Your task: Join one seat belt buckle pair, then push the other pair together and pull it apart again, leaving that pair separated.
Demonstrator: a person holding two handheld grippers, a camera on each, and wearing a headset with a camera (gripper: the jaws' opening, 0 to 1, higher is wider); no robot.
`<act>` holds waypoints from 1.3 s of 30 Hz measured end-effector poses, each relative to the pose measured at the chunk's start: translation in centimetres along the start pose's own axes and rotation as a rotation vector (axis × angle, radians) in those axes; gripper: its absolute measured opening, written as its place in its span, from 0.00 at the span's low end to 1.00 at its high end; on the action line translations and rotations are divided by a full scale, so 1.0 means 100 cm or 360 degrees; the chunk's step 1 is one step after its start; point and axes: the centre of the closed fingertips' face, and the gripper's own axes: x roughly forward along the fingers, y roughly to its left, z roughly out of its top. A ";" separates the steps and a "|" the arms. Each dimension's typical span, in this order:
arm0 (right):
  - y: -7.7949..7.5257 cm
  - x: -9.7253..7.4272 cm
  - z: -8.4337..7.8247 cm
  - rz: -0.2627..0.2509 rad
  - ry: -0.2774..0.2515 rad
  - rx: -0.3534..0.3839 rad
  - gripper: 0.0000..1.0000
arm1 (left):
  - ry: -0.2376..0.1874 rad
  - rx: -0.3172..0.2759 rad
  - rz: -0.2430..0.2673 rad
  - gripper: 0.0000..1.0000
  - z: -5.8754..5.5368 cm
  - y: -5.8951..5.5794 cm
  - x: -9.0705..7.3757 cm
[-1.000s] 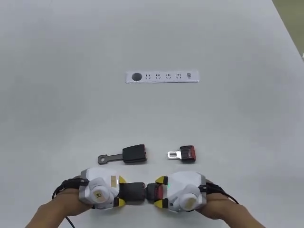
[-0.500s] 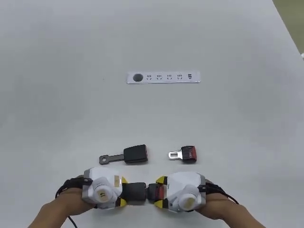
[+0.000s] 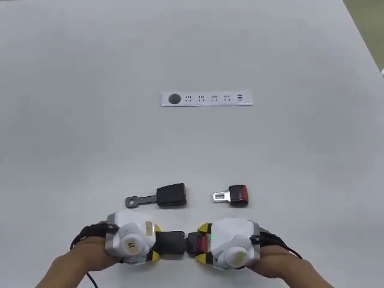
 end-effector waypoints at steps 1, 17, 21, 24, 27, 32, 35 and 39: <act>0.000 -0.001 0.000 -0.0001 0.0000 0.0000 0.27 | -0.0001 -0.0005 -0.0001 0.30 0.000 0.000 0.000; -0.003 -0.009 -0.019 0.0017 0.0021 -0.0018 0.28 | 0.0013 0.0008 -0.0019 0.30 0.005 -0.001 -0.003; -0.003 -0.014 -0.023 0.0026 0.0034 -0.0022 0.28 | 0.0023 0.0008 -0.0021 0.30 0.003 0.000 -0.002; -0.004 -0.018 -0.026 0.0024 0.0052 -0.0020 0.28 | 0.0027 0.0003 -0.0019 0.30 0.002 0.000 -0.002; -0.004 -0.024 -0.030 0.0022 0.0069 -0.0022 0.28 | 0.0033 0.0004 -0.0019 0.30 0.001 0.000 -0.001; -0.003 -0.034 -0.039 0.0024 0.0099 -0.0023 0.28 | 0.0039 -0.0002 -0.0018 0.31 0.002 -0.001 -0.002; -0.004 -0.038 -0.044 0.0020 0.0117 -0.0019 0.28 | 0.0043 -0.0002 -0.0018 0.31 0.001 0.000 -0.001; -0.004 -0.044 -0.051 0.0017 0.0135 -0.0010 0.28 | 0.0046 -0.0006 -0.0017 0.31 0.000 0.000 -0.001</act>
